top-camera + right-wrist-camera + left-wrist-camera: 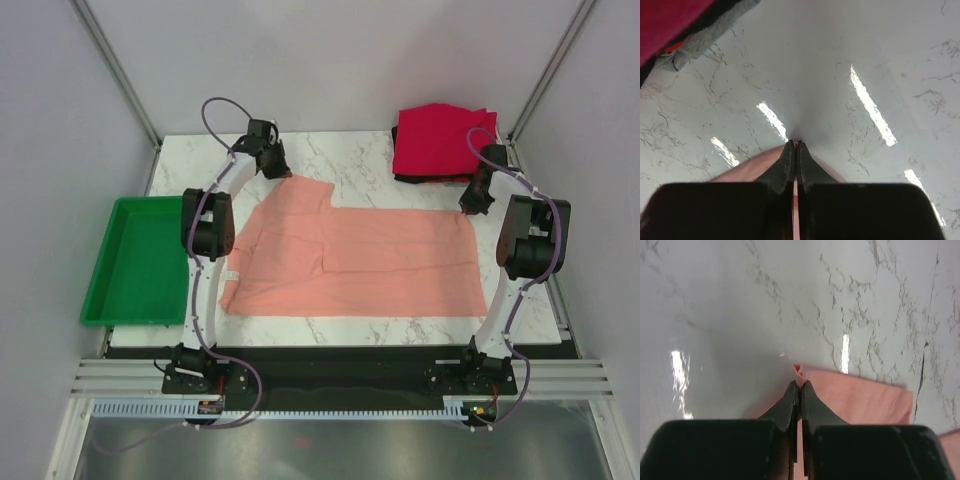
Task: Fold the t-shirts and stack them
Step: Fold the tshirt
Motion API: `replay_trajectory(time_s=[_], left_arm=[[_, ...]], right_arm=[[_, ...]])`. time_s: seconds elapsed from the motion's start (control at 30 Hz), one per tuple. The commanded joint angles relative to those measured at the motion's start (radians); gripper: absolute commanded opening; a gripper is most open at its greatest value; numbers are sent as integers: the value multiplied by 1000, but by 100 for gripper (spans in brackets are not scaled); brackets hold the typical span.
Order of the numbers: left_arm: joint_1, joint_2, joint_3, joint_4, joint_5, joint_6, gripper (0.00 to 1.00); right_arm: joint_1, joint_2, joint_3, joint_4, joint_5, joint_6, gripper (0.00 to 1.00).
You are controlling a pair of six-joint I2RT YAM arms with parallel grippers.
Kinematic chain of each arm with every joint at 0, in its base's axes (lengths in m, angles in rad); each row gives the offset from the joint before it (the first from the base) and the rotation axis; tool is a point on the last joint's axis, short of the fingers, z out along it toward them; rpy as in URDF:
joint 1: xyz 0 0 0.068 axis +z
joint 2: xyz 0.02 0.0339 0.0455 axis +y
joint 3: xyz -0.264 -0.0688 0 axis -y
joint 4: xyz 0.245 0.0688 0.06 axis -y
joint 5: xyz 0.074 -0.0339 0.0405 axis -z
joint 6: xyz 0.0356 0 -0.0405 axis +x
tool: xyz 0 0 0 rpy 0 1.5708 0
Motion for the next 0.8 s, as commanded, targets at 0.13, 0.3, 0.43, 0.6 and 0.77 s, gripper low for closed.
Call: replay_trajectory(time_s=[0.13,0.3,0.43,0.6,0.77], left_arm=[[-2,-409,-281,-11,-77,-26,2],[-8,-601,-484,4,-85,-52,2],[-11,-797,-675,6,-109,-52,2],[-14,-1000,-924,21,-142,-58,2],[-14,-1176,-1119,38,-174,-72,2]], right_arm=[[14,-88,-32,-17,-43,-12,0],[30,-158,-120,-2,-55,-11,0],[34,-247,-209,39,-75,-17,0],[36,-391,-315,65,-52,-31,0],[37,-548,-449,121,-19,-5,0]])
